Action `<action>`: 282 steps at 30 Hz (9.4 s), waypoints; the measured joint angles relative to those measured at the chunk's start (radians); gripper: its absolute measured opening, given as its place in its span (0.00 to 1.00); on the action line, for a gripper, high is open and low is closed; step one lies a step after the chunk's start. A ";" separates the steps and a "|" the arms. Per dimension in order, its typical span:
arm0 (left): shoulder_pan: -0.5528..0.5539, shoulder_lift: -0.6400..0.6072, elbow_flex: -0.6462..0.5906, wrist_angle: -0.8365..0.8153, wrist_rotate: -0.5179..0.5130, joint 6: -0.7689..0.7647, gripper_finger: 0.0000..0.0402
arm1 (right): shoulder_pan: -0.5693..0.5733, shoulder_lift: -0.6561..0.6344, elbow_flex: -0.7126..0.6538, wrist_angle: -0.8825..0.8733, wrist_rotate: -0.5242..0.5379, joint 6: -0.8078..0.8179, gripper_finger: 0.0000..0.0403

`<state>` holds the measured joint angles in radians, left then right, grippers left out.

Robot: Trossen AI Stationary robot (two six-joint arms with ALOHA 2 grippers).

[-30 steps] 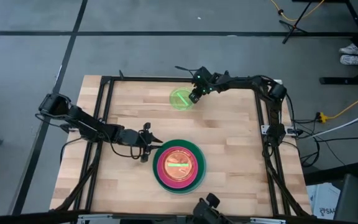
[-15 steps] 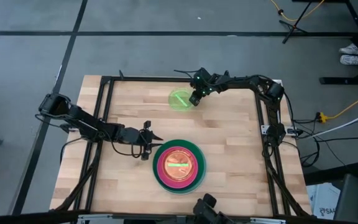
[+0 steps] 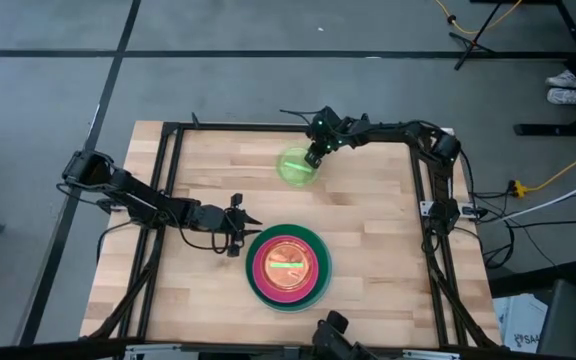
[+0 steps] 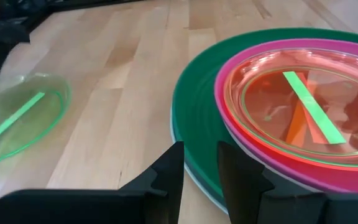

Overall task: Stack plastic plates
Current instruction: Stack the light green plate on top of the other light green plate, then return to Home Position

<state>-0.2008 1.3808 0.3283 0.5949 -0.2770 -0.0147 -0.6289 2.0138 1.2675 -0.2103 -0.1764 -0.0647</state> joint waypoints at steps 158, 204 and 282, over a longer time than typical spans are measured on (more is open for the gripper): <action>0.281 -1.056 -0.320 -0.266 0.190 0.060 0.01 | 0.301 -1.952 -1.202 0.295 0.199 0.037 0.00; 0.281 -1.259 -0.321 -0.497 0.140 0.091 0.01 | 0.301 -1.991 -1.260 0.255 0.167 0.102 0.00; 0.281 -1.374 -0.320 -0.558 0.122 -0.002 0.01 | 0.301 -1.990 -1.260 0.226 0.166 0.101 0.00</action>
<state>0.0803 0.0063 0.0082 0.0368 -0.1555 -0.0167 -0.3278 0.0238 0.0074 0.0154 -0.0109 0.0364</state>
